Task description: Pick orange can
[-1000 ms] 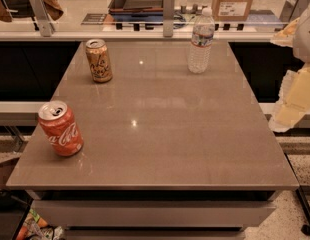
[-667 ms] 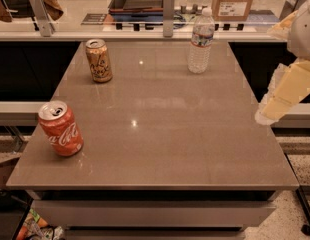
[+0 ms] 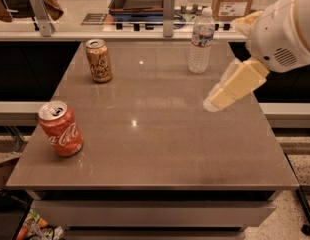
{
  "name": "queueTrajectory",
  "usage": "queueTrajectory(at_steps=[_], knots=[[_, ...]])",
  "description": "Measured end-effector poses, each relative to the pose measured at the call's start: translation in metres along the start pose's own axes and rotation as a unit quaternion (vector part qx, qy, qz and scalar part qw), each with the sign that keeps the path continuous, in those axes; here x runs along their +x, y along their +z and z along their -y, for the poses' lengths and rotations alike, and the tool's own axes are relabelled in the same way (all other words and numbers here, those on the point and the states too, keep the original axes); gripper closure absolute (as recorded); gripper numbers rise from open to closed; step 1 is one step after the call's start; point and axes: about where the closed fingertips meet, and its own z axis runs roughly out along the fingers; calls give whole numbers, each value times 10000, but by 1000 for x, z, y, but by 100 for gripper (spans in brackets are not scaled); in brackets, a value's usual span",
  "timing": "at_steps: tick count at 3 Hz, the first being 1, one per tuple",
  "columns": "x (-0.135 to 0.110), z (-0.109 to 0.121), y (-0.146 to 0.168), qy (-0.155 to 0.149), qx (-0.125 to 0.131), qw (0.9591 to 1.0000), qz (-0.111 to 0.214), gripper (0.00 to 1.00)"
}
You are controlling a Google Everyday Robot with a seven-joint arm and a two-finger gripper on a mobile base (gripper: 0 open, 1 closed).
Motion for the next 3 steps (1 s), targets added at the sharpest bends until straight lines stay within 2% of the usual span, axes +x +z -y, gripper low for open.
queueTrajectory(at_steps=[1,2,3], knots=[[-33,5,35,36,-56,9969,790,0],[-54,11,72,158,-142,9923,1216,0],[-54,11,72,157,-142,9923,1216,0]])
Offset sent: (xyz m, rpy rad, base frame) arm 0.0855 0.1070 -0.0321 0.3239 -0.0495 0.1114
